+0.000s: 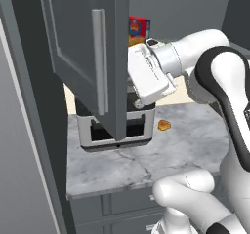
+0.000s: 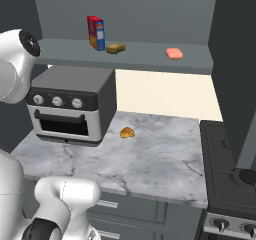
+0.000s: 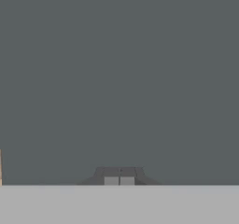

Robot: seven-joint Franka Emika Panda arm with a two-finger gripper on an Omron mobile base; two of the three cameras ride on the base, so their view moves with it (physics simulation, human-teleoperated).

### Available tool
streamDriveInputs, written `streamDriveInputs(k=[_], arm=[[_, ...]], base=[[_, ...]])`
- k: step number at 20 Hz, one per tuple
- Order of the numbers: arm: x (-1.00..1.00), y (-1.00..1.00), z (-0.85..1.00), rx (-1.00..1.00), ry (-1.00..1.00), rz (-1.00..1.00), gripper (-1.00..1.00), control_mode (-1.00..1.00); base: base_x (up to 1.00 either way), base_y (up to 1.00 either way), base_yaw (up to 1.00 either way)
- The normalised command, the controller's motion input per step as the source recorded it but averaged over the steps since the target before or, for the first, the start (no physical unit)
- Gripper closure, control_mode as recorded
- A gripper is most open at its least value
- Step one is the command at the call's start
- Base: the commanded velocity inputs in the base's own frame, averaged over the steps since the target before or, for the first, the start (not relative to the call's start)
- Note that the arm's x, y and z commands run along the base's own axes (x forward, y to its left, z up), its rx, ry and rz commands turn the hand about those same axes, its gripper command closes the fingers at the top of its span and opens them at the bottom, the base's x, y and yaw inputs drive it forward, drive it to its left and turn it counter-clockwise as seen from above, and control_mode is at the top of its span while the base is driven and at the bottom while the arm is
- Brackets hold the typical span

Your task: Pick the sponge and bar soap from the cabinet and place them on the counter.

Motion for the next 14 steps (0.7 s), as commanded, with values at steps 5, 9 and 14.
streamDriveInputs(k=[5, 9, 14], arm=[[0.00, 0.59, -0.03, -0.02, -0.02, 0.00, 1.00, -1.00], [0.01, 0.48, -0.09, 0.00, 0.00, 0.00, 1.00, -1.00], [0.12, 0.32, -0.12, -0.01, 0.02, 0.00, 1.00, -1.00]], base=[[0.00, 0.00, 0.00], [0.00, 0.00, 0.00], [0.00, 0.00, 0.00]])
